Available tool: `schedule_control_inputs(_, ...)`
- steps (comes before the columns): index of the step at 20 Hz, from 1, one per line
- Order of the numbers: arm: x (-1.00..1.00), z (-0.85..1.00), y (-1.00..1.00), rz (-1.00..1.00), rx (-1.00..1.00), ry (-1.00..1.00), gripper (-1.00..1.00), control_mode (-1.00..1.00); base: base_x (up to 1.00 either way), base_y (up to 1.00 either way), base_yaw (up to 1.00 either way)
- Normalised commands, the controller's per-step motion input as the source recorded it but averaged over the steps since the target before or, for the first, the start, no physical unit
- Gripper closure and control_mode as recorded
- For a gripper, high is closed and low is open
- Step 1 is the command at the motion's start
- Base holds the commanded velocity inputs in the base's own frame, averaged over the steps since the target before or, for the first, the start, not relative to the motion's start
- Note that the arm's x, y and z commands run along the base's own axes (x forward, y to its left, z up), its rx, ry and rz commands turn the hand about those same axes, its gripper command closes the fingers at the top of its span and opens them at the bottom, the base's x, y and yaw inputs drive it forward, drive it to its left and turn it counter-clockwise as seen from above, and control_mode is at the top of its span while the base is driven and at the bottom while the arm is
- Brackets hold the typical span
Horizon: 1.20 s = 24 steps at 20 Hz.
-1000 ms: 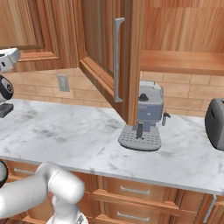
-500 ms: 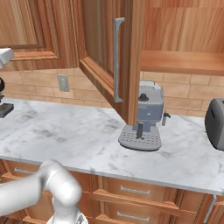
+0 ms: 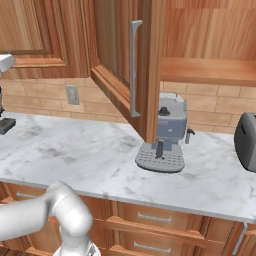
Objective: Close all open cabinet doors.
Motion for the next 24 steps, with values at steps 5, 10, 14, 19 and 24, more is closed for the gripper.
schedule_control_inputs(5, 0.16, 0.00, -0.04, 0.00, 0.00, 0.02, -1.00, -1.00, 0.00, 0.00, 0.00)
schedule_control_inputs(10, 0.32, 0.00, -0.03, 0.00, 0.00, 0.01, -1.00, -1.00, 0.00, 0.00, 0.00)
schedule_control_inputs(14, 0.29, 0.00, -0.02, 0.00, 0.00, 0.01, -1.00, -1.00, 0.00, 0.00, 0.00)
schedule_control_inputs(19, 0.30, 0.00, -0.02, 0.00, 0.00, 0.00, -1.00, -1.00, 0.00, 0.00, 0.00)
schedule_control_inputs(24, 0.32, 0.00, 0.00, 0.00, 0.00, 0.00, -1.00, -1.00, 0.00, 0.00, 0.00)
